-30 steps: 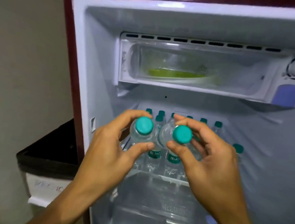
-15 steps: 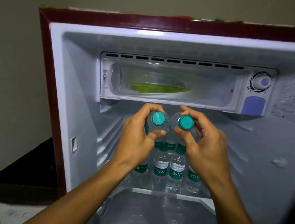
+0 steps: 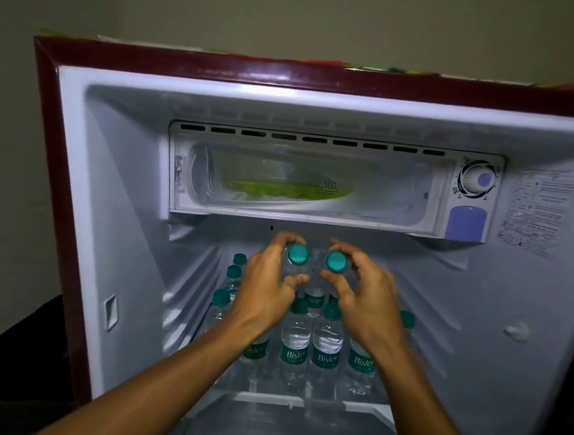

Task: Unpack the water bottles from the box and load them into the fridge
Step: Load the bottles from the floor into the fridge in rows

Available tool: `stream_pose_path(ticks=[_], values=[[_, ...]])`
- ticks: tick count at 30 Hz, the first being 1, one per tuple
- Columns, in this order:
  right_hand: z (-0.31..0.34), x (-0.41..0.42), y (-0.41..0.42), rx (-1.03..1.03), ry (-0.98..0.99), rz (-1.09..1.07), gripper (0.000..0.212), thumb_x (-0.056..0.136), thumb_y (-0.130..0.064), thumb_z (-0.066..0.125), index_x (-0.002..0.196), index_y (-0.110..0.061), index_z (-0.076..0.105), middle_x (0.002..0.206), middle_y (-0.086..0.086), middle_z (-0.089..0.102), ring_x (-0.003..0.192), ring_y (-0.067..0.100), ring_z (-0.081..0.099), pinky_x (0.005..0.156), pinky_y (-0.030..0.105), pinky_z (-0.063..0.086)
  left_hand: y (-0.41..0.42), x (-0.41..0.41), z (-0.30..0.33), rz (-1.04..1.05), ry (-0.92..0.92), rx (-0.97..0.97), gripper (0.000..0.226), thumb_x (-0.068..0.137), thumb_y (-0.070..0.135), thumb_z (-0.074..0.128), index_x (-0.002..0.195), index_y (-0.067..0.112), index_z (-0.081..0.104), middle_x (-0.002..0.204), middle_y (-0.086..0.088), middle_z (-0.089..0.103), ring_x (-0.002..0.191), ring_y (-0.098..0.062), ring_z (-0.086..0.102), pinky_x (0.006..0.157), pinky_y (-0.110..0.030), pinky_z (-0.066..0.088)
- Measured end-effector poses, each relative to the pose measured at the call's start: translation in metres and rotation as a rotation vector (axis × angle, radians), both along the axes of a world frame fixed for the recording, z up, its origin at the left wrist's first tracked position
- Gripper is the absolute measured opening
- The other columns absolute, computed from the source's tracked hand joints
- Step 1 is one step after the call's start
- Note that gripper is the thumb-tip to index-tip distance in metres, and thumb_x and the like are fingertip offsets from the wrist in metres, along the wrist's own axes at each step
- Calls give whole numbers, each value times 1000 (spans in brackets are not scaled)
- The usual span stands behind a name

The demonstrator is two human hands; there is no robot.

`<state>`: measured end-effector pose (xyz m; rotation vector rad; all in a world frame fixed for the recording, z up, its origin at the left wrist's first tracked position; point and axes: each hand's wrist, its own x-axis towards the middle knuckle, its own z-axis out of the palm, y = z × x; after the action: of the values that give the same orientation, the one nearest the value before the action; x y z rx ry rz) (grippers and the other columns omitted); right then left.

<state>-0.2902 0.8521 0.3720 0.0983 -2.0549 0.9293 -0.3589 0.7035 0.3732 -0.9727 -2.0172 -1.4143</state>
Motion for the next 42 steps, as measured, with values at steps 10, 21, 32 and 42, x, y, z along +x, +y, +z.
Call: stream_pose_path(ticks=[10, 21, 32, 42], values=[[-1, -31, 14, 19, -131, -79, 29, 91, -20, 73, 118, -25, 63, 97, -3, 60, 77, 2, 57, 57, 5, 40, 11, -38, -7, -1, 32, -126, 48, 82, 0, 73, 108, 30, 47, 98, 1, 61, 85, -4, 58, 66, -2, 41], [11, -87, 41, -29, -314, -184, 45, 90, -39, 73, 125, -15, 58, 123, 6, 64, 95, 16, 53, 78, 25, 43, 22, -77, 16, 45, -174, -215, 50, 84, 20, 76, 127, 12, 53, 120, 0, 61, 108, -14, 57, 86, -22, 44], [10, -125, 65, 162, -501, -210, 44, 88, -46, 72, 114, -13, 62, 113, 8, 68, 97, 24, 62, 75, 28, 45, 40, -117, 14, 147, -227, -435, 51, 74, 43, 82, 112, 14, 62, 107, -3, 68, 90, -19, 64, 75, -27, 52], [-13, -147, 66, 163, -635, -249, 43, 84, -53, 72, 98, -15, 58, 103, 7, 63, 84, 21, 59, 59, 27, 40, 57, -127, -4, 350, -183, -594, 58, 70, 56, 79, 112, 21, 60, 111, -3, 69, 99, -25, 64, 92, -42, 50]])
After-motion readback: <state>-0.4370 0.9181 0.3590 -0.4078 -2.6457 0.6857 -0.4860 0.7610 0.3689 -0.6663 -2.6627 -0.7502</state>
